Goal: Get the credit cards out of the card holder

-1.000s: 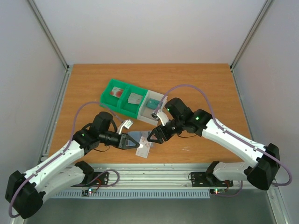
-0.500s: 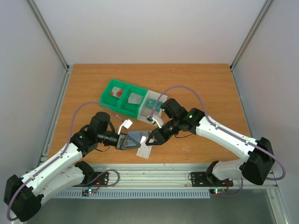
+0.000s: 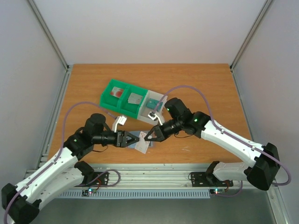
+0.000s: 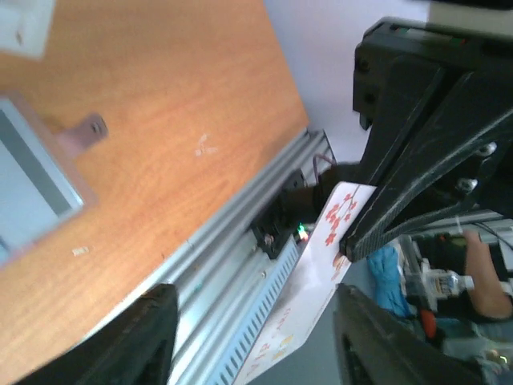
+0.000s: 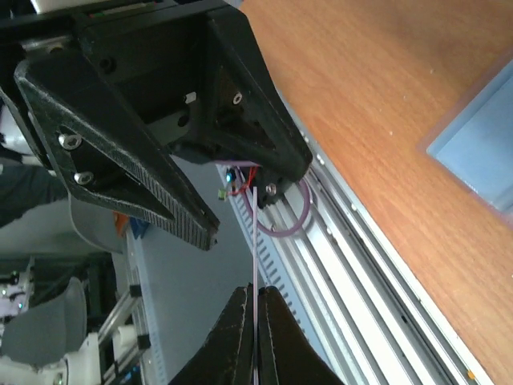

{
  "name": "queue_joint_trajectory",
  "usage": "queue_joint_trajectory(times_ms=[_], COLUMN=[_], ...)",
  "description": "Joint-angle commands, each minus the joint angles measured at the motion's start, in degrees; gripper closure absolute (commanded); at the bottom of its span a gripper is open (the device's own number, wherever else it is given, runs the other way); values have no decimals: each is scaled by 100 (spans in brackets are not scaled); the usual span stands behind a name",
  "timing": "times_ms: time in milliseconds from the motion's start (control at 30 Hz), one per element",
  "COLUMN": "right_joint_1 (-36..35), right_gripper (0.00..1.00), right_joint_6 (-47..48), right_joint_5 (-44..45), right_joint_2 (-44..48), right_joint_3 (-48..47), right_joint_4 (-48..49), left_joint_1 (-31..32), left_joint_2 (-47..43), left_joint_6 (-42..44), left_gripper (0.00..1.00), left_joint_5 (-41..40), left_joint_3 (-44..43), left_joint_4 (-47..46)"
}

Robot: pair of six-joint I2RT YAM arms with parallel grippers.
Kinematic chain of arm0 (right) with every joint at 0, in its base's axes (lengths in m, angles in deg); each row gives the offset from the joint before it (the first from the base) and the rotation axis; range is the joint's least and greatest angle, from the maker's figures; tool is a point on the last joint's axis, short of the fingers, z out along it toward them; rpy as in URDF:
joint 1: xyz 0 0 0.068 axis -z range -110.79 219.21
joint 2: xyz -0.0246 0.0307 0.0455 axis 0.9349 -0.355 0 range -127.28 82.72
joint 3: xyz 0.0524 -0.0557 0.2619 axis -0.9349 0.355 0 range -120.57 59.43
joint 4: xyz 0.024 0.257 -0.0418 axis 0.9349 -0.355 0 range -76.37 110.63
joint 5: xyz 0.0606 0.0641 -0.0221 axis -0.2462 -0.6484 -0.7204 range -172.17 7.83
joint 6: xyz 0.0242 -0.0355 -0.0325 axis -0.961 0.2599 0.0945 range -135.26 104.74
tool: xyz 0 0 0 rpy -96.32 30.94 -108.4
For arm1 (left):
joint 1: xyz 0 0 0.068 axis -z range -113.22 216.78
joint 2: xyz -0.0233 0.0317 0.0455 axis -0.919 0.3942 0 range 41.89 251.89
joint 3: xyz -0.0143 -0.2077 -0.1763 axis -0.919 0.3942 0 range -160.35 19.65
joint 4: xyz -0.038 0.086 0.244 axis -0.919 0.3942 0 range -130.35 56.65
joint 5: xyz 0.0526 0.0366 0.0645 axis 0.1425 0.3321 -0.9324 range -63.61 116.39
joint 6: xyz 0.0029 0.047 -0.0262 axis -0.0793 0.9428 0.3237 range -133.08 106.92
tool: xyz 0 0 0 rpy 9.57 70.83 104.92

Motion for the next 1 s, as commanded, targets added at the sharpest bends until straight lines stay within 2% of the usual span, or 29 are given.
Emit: queue_joint_trajectory(times_ms=[0,133,400,500,733,867,967], right_joint_1=[18,14,16,14,-25,-86,-125], right_gripper=[99,99,99,99,99,99,99], right_joint_6=[-1016,-1790,-2844,-3226,-3937,-4135,-4231], right_joint_5=[341,857,1850,2172,2932,3167,3310], right_joint_2=[411,802,1142,1190,1199,1129,1081], right_joint_3=[201,462,750,848,1148,1182,1195], right_joint_4=[884,1624,2652,2955,3743,4054,4199], left_joint_1=[20,20,22,21,22,22,22], left_joint_2=[-610,-1279,-2030,-2135,-2174,-1888,-1507], left_joint_6=[-539,-1196,-2137,-2329,-3023,-3273,-3462], left_gripper=[42,33,31,33,38,40,45], left_joint_5=[-1063,-1720,-2075,-2172,-2356,-2445,-2357], left_joint_3=[-57,300,837,878,1359,1469,1458], left_joint_4=[-343,-862,-1696,-1832,-3107,-3655,-4059])
